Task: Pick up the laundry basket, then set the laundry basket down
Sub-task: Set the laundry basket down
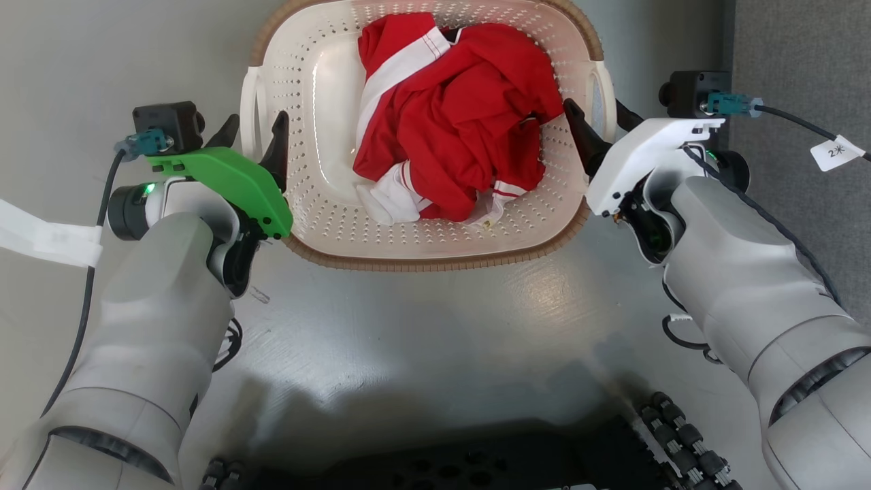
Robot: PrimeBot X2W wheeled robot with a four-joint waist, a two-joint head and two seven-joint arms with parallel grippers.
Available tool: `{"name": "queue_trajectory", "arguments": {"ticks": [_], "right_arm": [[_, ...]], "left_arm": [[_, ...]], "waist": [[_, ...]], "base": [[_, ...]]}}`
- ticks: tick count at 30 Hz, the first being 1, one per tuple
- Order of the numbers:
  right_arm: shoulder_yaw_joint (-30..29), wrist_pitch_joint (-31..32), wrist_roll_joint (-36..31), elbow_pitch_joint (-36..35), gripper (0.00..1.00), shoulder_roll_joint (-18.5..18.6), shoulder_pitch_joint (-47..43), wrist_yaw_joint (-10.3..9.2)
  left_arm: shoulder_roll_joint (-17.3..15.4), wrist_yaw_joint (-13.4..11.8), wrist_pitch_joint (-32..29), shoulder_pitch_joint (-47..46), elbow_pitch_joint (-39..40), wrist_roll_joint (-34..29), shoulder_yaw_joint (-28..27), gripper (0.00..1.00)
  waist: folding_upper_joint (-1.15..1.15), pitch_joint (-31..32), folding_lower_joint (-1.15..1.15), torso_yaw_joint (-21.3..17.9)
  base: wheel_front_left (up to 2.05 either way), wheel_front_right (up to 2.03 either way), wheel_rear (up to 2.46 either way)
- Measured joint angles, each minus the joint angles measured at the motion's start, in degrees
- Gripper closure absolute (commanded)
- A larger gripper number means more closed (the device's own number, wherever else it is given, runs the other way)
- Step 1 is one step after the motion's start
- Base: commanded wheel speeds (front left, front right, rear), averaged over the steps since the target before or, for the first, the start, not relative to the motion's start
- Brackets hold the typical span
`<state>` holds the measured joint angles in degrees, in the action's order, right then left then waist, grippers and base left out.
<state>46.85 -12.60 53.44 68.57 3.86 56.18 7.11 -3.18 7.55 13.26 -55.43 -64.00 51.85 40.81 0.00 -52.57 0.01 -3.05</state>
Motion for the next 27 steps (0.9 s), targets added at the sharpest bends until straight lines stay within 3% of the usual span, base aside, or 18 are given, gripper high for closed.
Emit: {"name": "queue_trajectory", "arguments": {"ticks": [14,27], "right_arm": [[0.0,-0.5,0.5,0.4,0.0,-0.1,-0.1,0.01],[0.2,-1.1,1.8,0.1,0.0,-0.2,-3.1,0.01]], "left_arm": [[-0.1,0.0,0.4,0.4,-0.5,0.9,0.8,0.0],[-1.6,0.0,1.0,5.4,0.4,1.8,2.4,0.0]], "waist": [[0.0,2.2,0.0,-0.3],[0.0,8.8,-0.01,-1.0]], "base": [[0.0,0.0,0.0],[0.0,0.0,0.0]]}}
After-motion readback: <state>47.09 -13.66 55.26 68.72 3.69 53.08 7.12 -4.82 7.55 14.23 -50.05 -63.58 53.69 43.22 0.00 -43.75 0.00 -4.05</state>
